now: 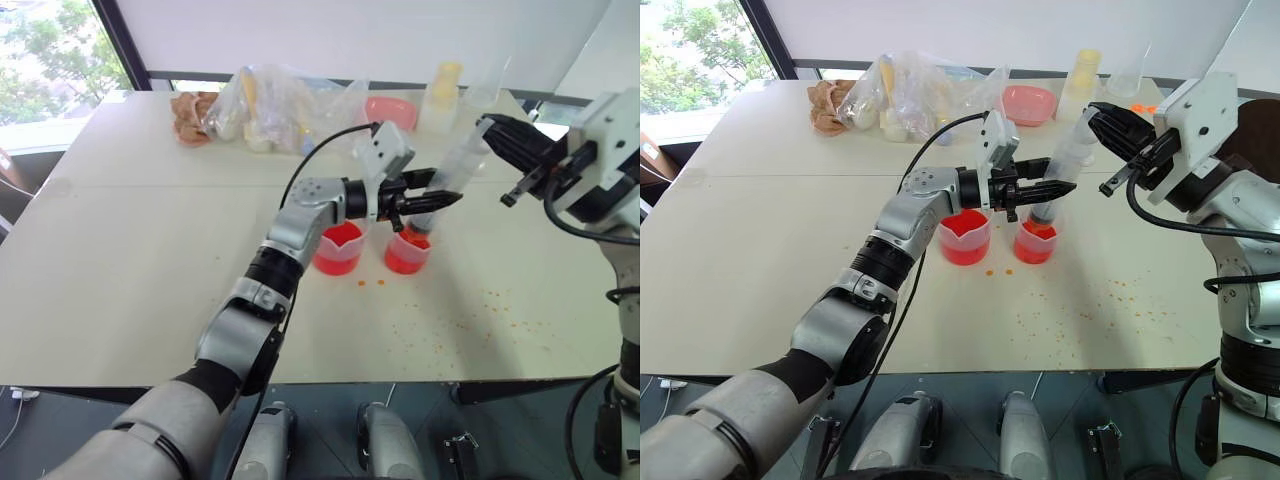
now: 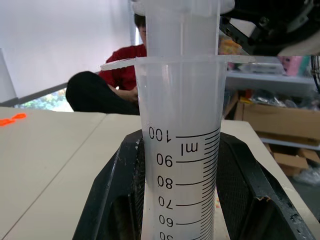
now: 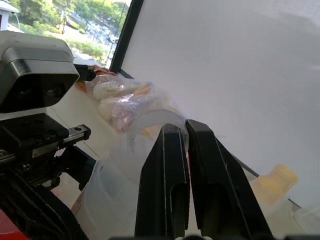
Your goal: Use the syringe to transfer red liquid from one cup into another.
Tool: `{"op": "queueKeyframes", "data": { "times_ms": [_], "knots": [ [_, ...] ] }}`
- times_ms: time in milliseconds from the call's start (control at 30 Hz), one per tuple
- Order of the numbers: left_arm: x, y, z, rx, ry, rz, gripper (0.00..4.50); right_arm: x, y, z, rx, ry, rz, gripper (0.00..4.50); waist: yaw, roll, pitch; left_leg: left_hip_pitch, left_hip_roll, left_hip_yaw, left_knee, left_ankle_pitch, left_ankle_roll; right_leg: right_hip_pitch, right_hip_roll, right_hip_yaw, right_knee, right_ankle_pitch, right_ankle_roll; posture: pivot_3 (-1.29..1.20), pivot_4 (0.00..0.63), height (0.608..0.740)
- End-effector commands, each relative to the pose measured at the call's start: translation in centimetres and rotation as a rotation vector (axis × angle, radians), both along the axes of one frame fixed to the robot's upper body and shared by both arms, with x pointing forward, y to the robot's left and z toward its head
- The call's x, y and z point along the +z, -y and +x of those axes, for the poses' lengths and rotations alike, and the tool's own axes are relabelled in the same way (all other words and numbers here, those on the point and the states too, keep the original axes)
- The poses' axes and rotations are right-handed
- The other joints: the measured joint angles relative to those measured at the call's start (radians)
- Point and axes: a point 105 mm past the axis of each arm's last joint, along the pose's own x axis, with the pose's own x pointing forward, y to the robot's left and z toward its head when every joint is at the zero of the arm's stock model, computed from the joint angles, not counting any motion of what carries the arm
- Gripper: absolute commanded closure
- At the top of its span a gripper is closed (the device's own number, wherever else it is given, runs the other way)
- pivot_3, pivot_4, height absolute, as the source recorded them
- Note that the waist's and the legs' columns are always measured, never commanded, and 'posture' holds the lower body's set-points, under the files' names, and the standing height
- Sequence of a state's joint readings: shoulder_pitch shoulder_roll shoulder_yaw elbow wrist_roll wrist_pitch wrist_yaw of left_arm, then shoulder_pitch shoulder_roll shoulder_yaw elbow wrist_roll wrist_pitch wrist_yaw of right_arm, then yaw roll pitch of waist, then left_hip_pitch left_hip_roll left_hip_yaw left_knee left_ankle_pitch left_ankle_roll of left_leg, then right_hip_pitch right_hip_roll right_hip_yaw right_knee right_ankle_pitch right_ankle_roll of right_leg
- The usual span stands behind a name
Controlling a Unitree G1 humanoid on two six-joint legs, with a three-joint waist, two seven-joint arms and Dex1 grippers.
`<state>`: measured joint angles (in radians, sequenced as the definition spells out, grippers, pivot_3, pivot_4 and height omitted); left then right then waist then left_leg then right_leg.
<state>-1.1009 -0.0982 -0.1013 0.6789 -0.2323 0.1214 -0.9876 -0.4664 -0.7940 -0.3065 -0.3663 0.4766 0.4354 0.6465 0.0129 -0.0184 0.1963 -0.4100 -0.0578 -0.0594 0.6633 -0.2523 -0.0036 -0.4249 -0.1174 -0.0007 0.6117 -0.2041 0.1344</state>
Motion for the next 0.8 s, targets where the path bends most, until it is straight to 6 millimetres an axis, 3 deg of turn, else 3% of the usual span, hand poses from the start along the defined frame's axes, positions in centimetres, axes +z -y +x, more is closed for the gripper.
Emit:
{"op": "queueKeyframes", "data": {
  "times_ms": [33, 300, 500, 600, 767, 800],
  "knots": [
    [6.9, -0.1, -1.1, -0.002, 0.143, -0.2, 3.06, -2.3, -1.8, -0.3, 0.087, -0.093, -0.018, 4.48, 0.0, 0.0, 0.0, 0.0, 0.0, 0.0, 0.0, 0.0, 0.0, 0.0, 0.0, 0.0, 0.0, 0.0, 0.0, 0.0, 0.15, 0.74],
    [8.0, -0.1, -1.3, 0.005, 0.149, -0.24, 3.06, -4.5, -2.5, -0.8, 0.114, -0.19, -0.023, 4.48, 0.0, 0.0, 0.0, 0.0, 0.0, 0.0, 0.0, 0.0, 0.0, 0.0, 0.0, 0.0, 0.0, 0.0, 0.0, 0.0, 0.15, 0.74],
    [8.0, 0.0, -1.5, -0.009, 0.148, -0.239, 3.06, -4.0, -1.6, -0.4, 0.07, -0.162, -0.009, 4.48, 0.0, 0.0, 0.0, 0.0, 0.0, 0.0, 0.0, 0.0, 0.0, 0.0, 0.0, 0.0, 0.0, 0.0, 0.0, 0.0, 0.15, 0.74],
    [7.8, 0.1, -1.6, -0.018, 0.144, -0.235, 3.06, -3.5, -0.5, -0.4, 0.036, -0.152, 0.006, 3.56, -0.001, 0.0, 0.0, 0.0, 0.0, 0.0, 0.0, 0.0, 0.0, 0.0, 0.0, 0.0, 0.0, 0.0, 0.0, 0.0, 0.15, 0.74],
    [7.4, 0.1, -2.1, -0.051, 0.139, -0.221, 3.06, -1.7, 3.2, -0.7, -0.13, -0.069, 0.039, 1.16, 0.006, -0.001, 0.001, -0.001, 0.0, 0.0, 0.0, 0.0, 0.0, 0.0, 0.0, 0.0, 0.0, 0.0, 0.0, 0.0, 0.15, 0.74],
    [7.4, 0.1, -2.3, -0.055, 0.146, -0.217, 3.06, -1.2, 4.1, -1.0, -0.161, -0.049, 0.055, 1.16, 0.006, 0.0, 0.0, -0.001, -0.001, 0.0, 0.001, 0.0, 0.0, 0.0, -0.001, 0.0, 0.0, 0.0, 0.0, 0.0, 0.15, 0.74]
  ]
}}
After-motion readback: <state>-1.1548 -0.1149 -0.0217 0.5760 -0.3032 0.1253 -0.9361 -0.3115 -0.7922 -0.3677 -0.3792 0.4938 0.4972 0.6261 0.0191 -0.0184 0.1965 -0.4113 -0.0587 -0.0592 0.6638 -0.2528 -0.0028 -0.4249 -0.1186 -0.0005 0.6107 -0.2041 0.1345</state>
